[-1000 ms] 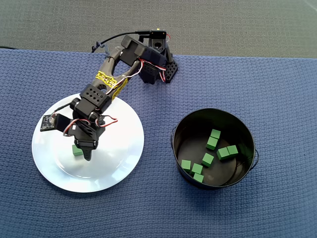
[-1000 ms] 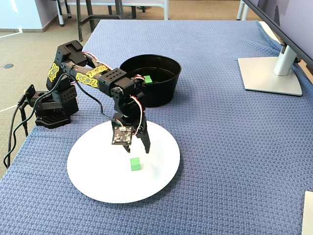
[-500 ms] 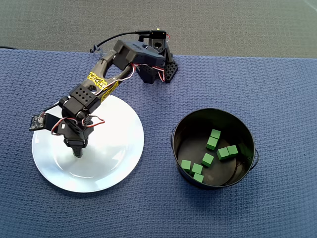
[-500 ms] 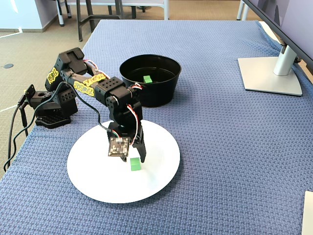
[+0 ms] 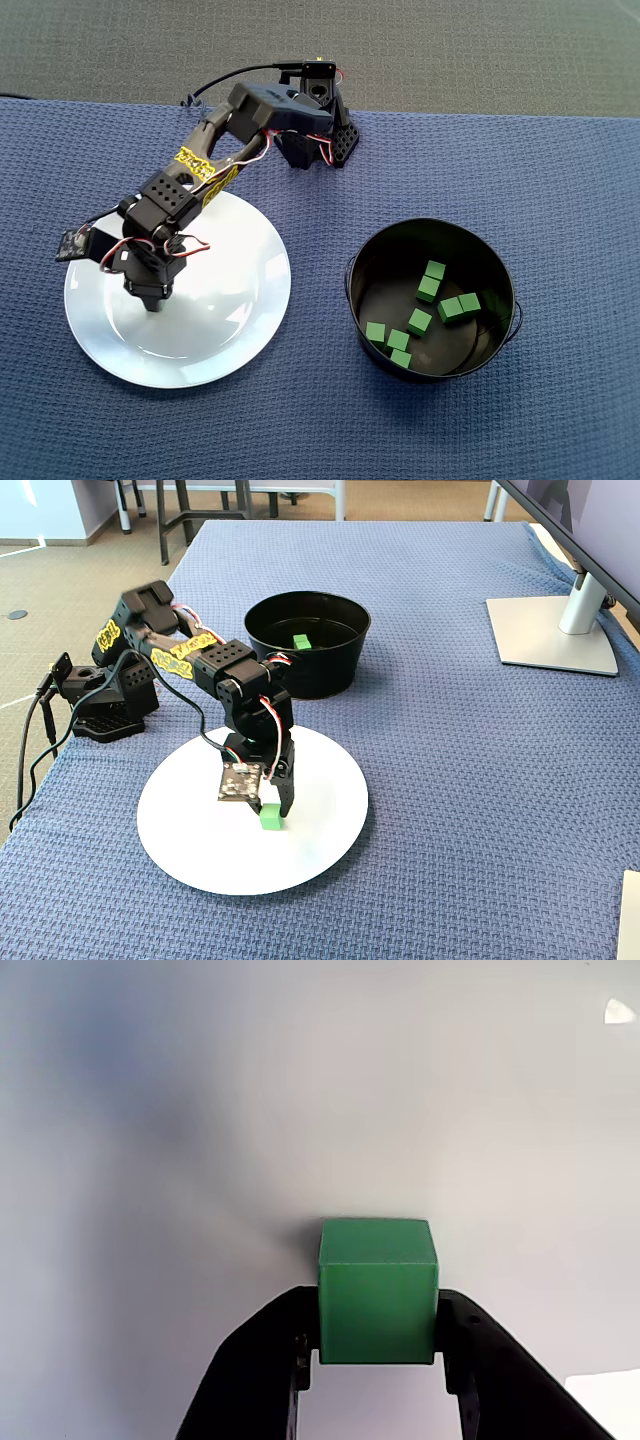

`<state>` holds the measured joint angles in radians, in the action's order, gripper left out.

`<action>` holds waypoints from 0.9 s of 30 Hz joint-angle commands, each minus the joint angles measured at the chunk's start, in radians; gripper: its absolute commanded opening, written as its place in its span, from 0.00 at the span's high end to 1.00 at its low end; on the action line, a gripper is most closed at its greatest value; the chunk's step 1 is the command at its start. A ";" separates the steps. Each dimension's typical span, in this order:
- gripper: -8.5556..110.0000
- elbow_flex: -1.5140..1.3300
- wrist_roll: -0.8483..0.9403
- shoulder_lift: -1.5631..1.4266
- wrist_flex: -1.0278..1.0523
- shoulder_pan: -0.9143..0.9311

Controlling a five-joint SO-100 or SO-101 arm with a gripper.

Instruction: Pick up the green cubes from the white plate and place them in the black recipient

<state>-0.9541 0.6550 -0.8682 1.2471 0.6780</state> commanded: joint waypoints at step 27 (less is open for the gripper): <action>0.83 -0.204 -0.750 -0.540 0.052 -1.126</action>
<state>-1.2441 -0.1089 -1.4588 1.3223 -0.4050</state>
